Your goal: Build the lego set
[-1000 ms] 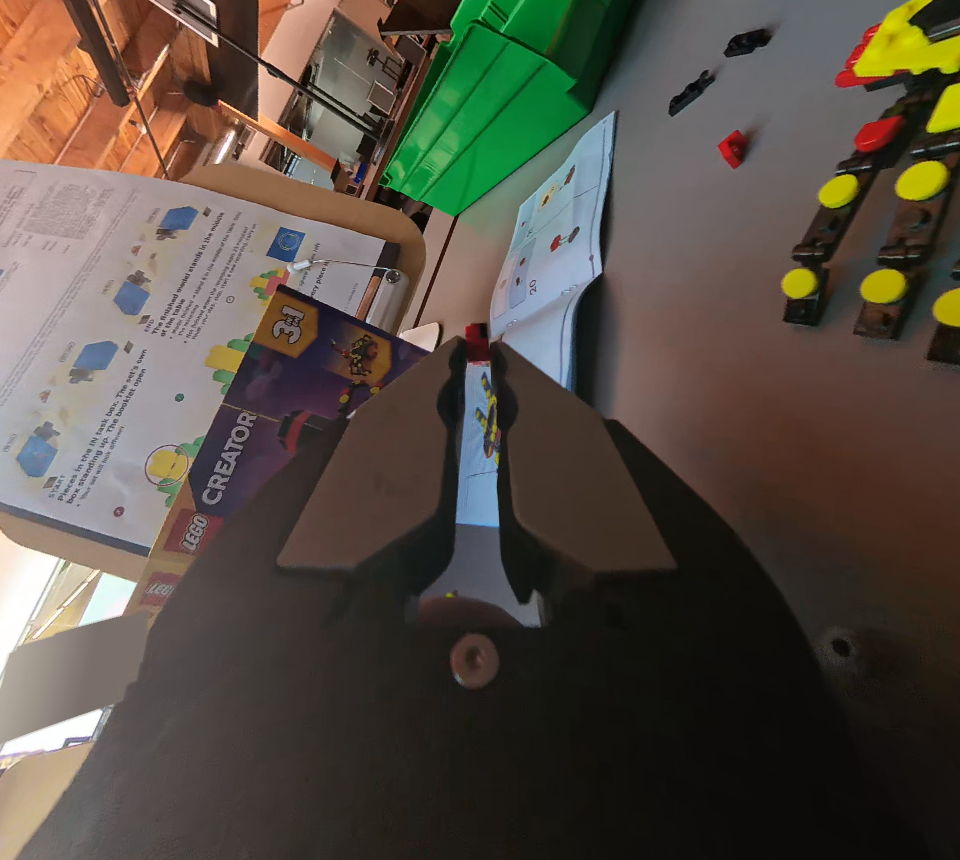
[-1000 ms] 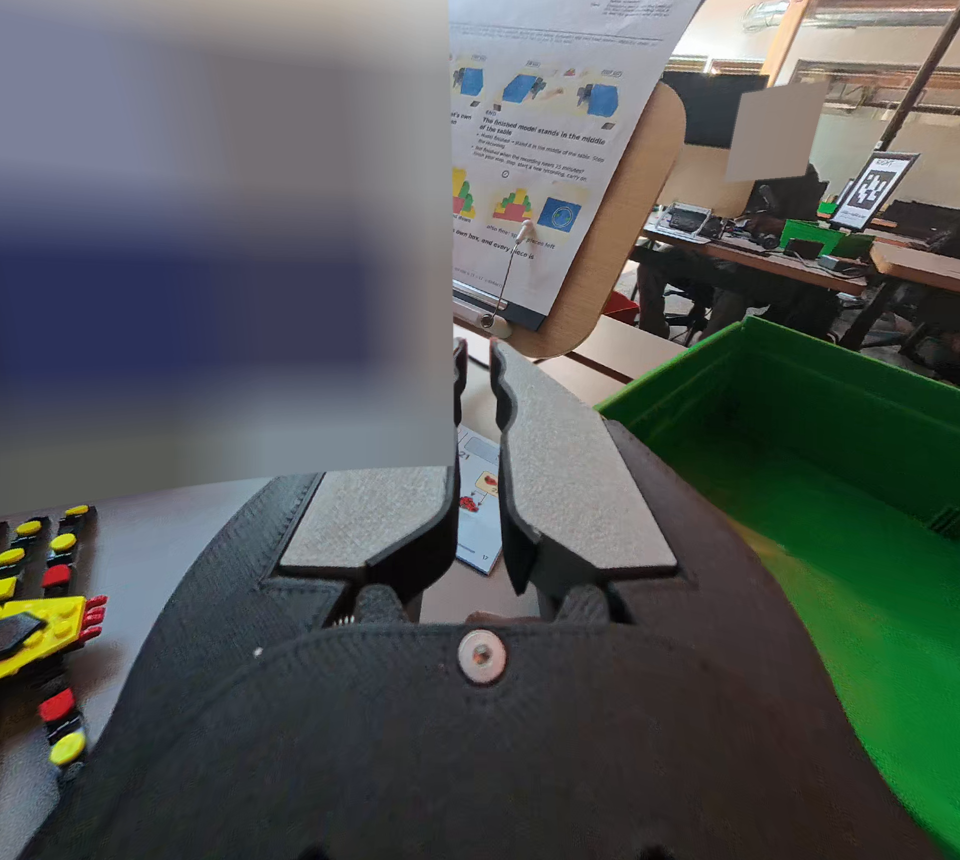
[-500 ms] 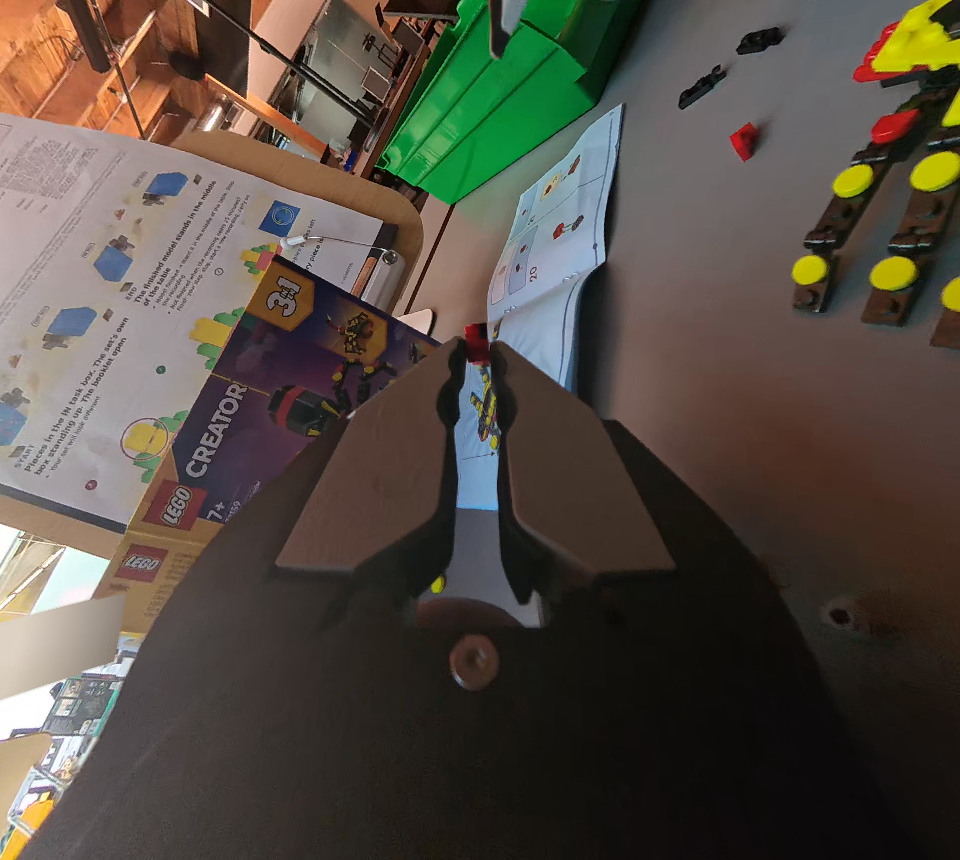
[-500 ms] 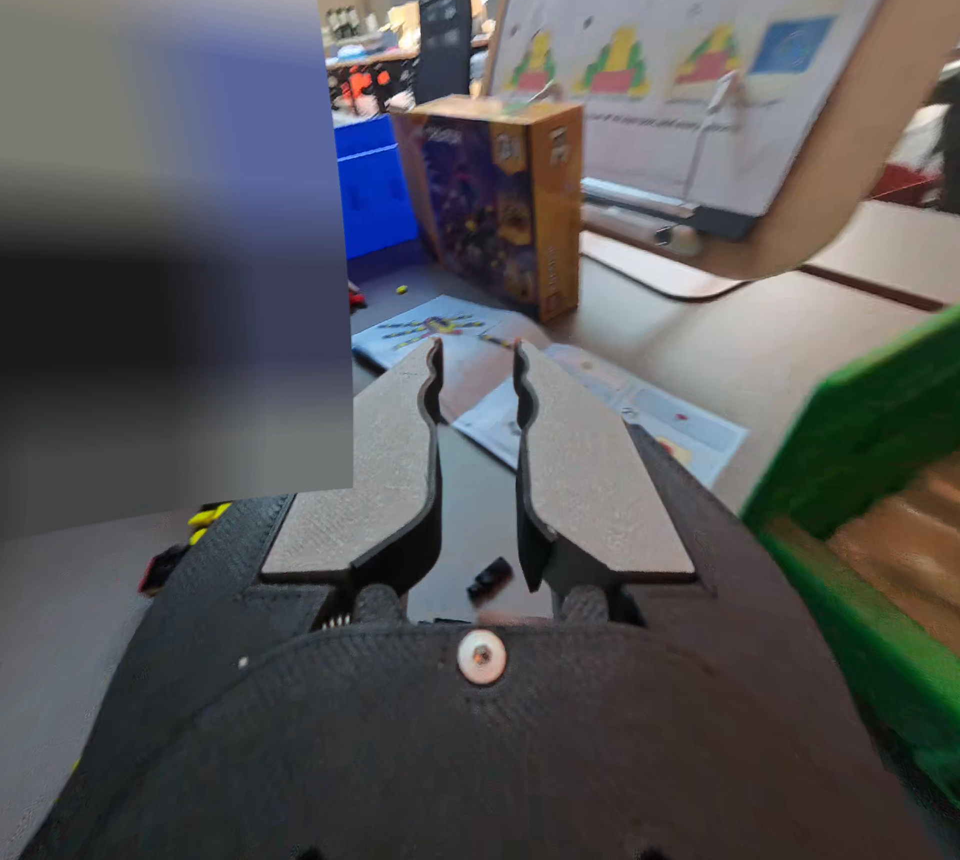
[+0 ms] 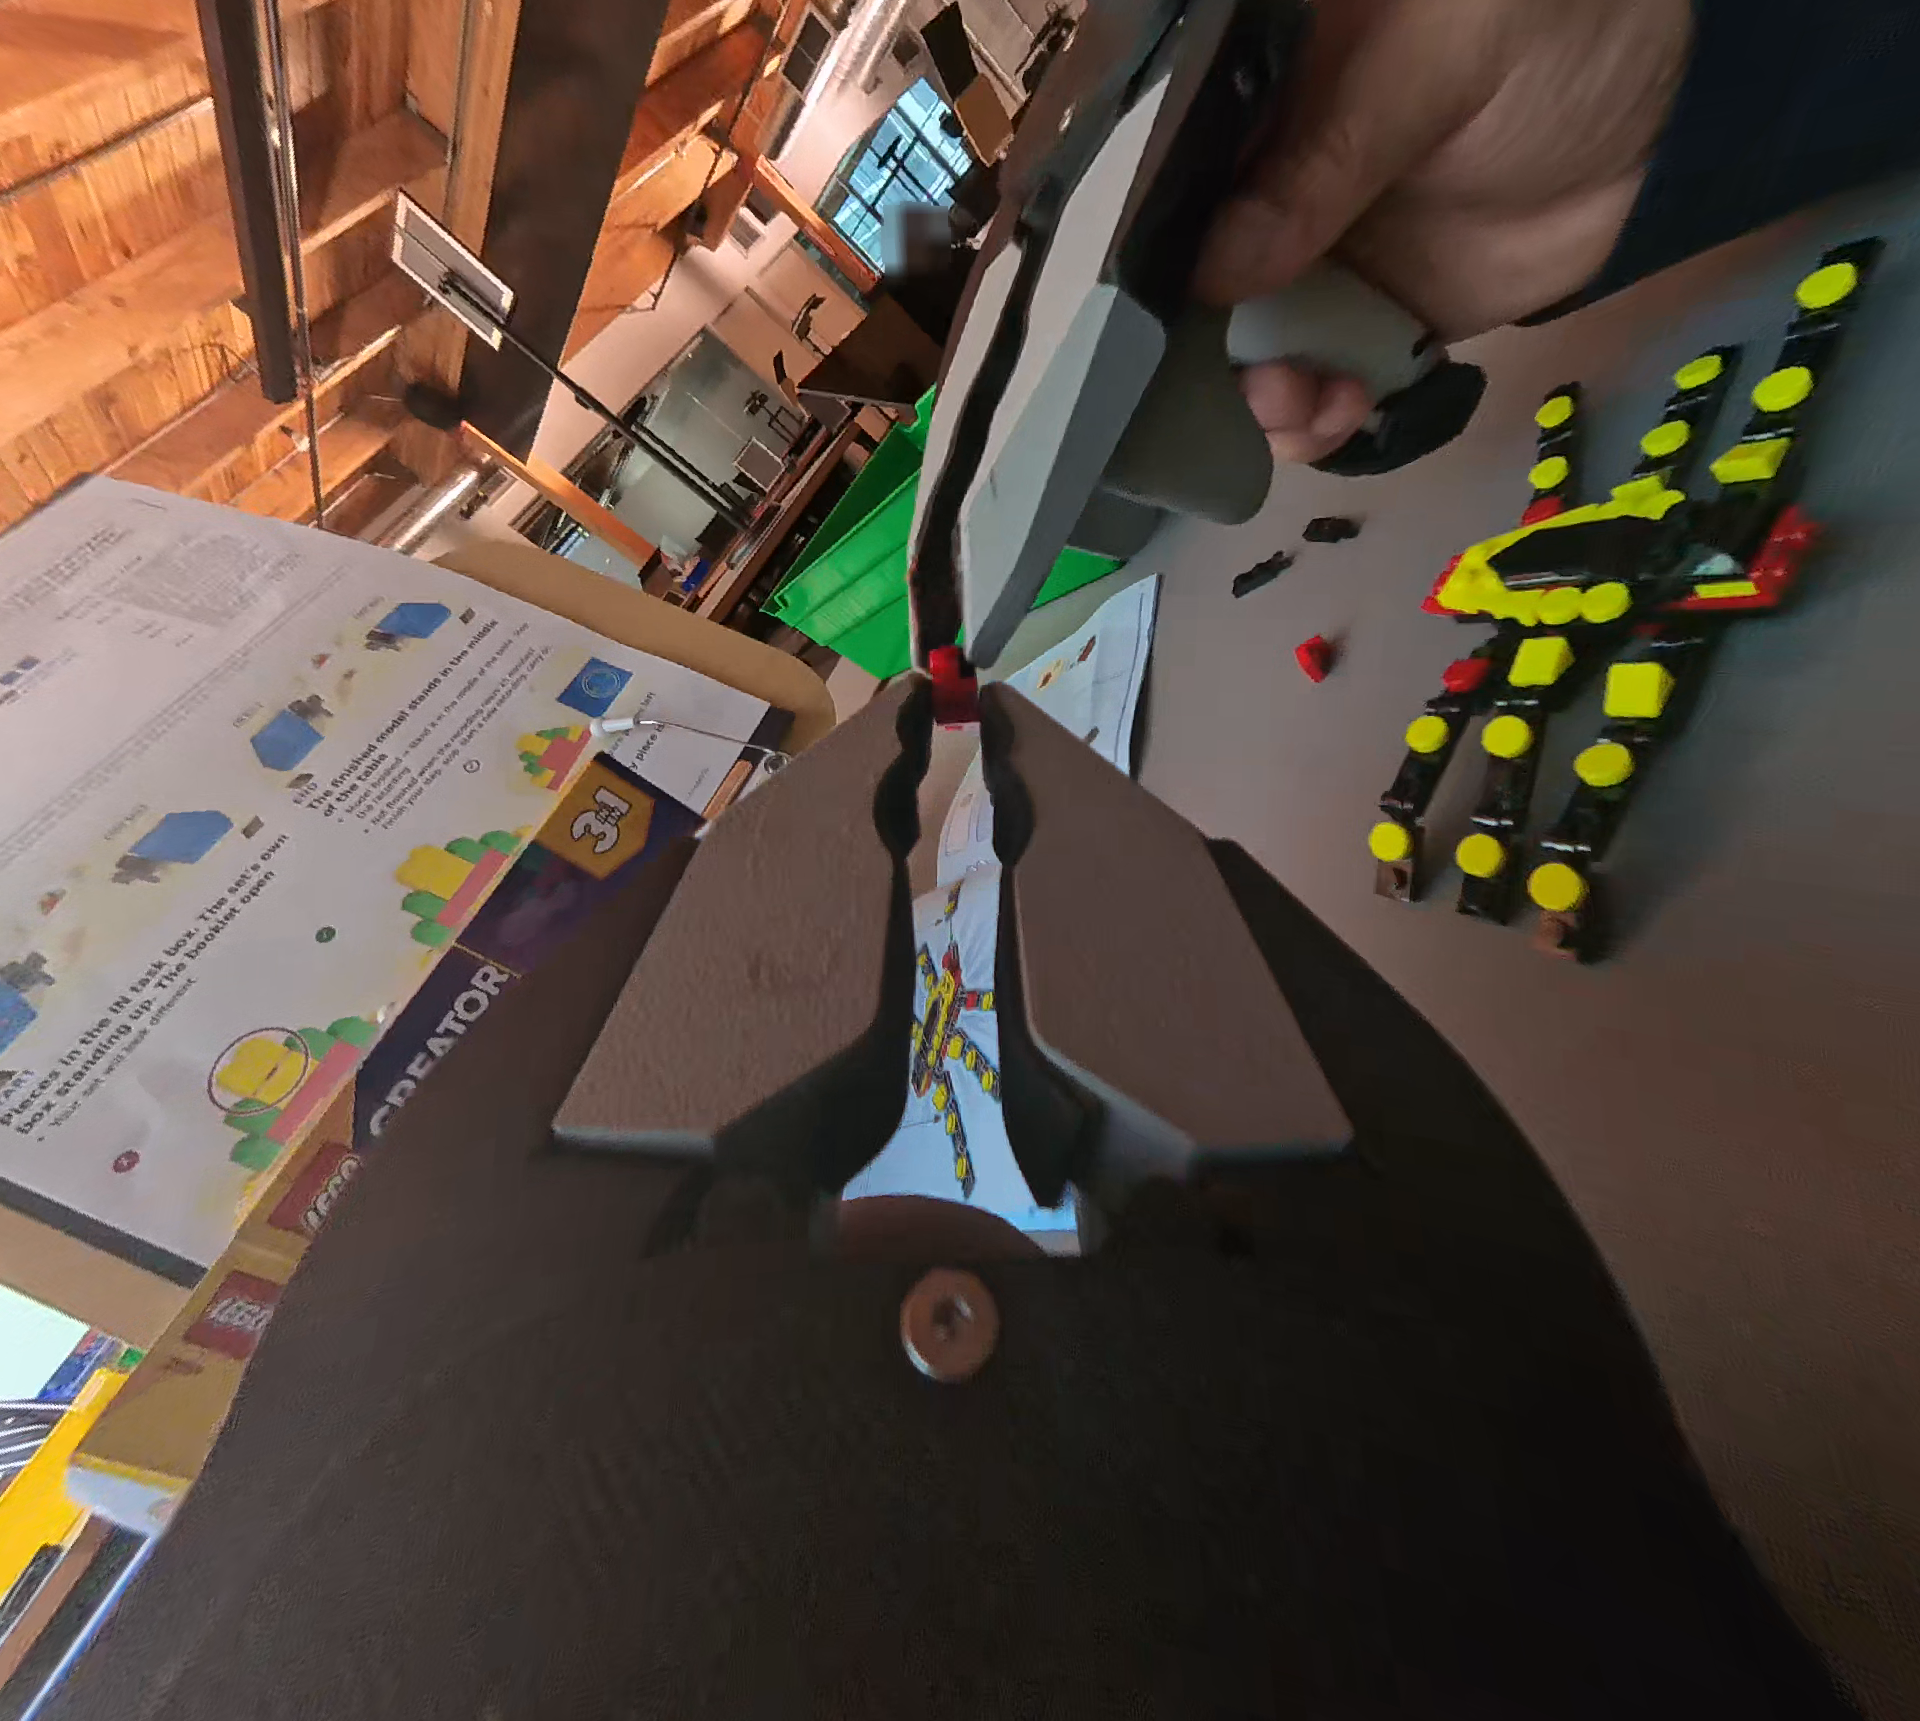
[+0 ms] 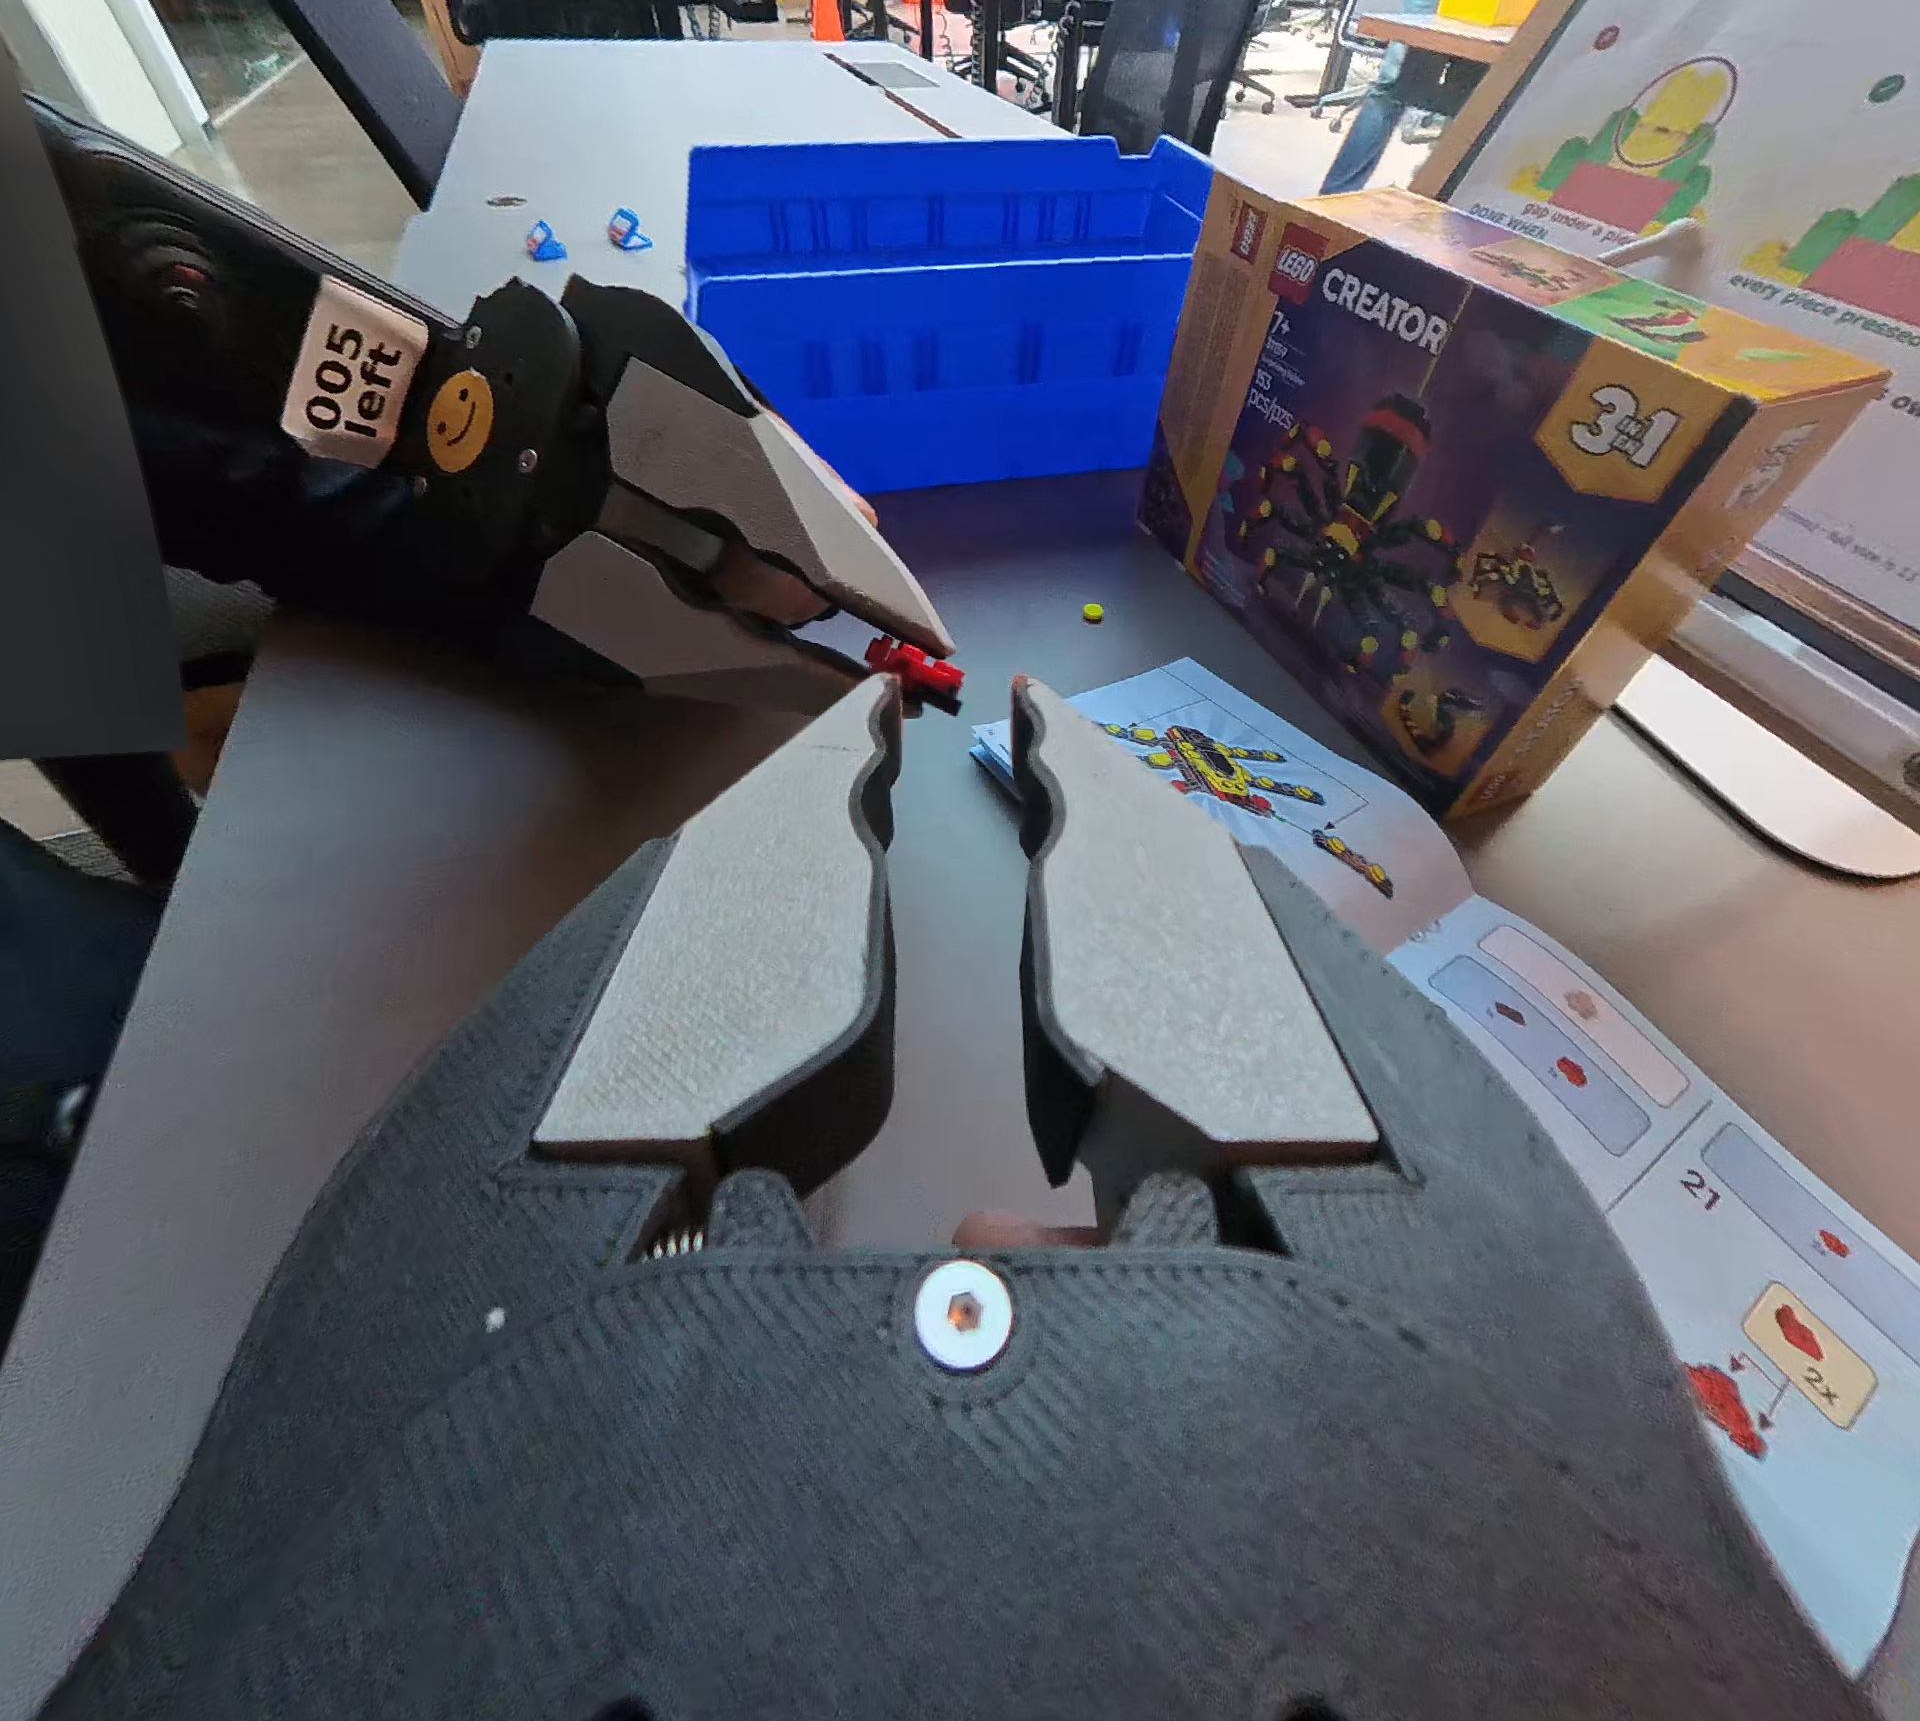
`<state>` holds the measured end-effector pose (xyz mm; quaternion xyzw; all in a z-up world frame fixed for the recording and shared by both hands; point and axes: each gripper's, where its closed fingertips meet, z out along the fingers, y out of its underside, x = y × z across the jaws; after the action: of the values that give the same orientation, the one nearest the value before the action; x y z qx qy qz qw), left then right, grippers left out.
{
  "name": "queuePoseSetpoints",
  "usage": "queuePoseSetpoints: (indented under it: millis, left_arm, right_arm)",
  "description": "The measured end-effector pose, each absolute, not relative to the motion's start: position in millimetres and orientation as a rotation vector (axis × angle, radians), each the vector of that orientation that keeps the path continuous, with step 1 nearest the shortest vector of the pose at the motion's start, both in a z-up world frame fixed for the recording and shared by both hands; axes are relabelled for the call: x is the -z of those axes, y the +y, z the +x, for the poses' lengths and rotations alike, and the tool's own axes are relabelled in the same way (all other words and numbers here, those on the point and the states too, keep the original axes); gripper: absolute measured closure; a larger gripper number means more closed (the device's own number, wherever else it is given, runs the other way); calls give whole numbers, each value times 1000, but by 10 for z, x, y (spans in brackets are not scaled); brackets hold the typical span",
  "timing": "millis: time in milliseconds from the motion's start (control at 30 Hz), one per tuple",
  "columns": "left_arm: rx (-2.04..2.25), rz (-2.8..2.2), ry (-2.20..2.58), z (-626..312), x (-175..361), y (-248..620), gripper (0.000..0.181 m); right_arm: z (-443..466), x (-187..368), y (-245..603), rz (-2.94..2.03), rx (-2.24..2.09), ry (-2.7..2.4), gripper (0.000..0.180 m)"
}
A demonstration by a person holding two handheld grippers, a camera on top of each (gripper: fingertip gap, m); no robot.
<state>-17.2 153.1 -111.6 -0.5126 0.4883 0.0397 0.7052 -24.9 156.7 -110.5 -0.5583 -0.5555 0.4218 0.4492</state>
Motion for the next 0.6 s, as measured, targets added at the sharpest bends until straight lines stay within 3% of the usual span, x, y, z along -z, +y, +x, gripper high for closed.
queuePoseSetpoints:
  millis: [100, 400, 600]
  left_arm:
    - [-104, -1113, 1100, -123, 1098, 1486, 176]
    - [-50, -1085, 1077, -79, 1024, 1415, 175]
    - [9, -1135, 1062, -79, 1029, 1418, 164]
  right_arm:
    - [-222, 1109, 1488, -1338, -1058, -1398, 174]
    - [-178, 1043, 1425, -1293, -1349, -1369, 175]
    - [-90, 919, 1391, -1267, -1633, -1302, 175]
